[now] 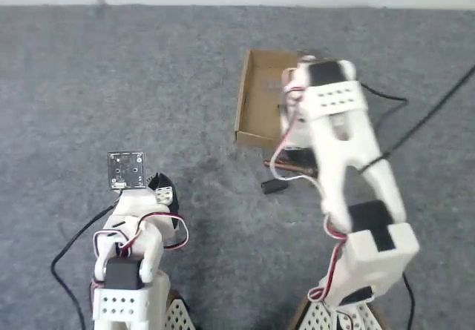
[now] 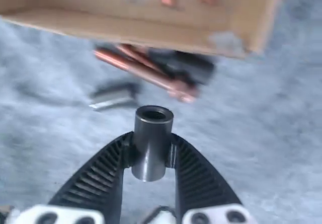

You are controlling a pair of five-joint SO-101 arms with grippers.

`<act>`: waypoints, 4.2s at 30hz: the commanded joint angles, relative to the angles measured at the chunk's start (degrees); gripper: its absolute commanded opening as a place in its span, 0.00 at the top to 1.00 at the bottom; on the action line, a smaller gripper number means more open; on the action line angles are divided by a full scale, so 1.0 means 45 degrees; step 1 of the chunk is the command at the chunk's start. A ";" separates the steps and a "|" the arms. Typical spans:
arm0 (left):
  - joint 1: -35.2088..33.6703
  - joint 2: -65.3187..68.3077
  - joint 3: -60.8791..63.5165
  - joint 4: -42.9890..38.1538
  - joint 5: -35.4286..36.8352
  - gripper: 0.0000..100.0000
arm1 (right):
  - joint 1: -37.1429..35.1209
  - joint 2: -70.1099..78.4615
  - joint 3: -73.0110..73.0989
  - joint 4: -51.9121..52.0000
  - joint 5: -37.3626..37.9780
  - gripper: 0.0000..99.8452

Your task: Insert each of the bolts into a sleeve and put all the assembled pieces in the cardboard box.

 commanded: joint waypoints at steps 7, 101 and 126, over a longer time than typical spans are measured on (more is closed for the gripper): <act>-0.0078 -0.0293 -0.0166 0.0078 -0.0117 0.99 | 0.4327 -0.1924 0.2657 -0.0088 0.2403 0.99; -0.0078 -0.0293 -0.0518 0.0840 -0.2032 0.99 | 1.1516 -0.6906 1.2327 -0.6886 0.6427 0.99; 0.0020 0.0371 -0.1241 -0.2129 -0.5880 0.95 | 1.0735 -1.2611 1.8012 -0.9563 0.6799 0.99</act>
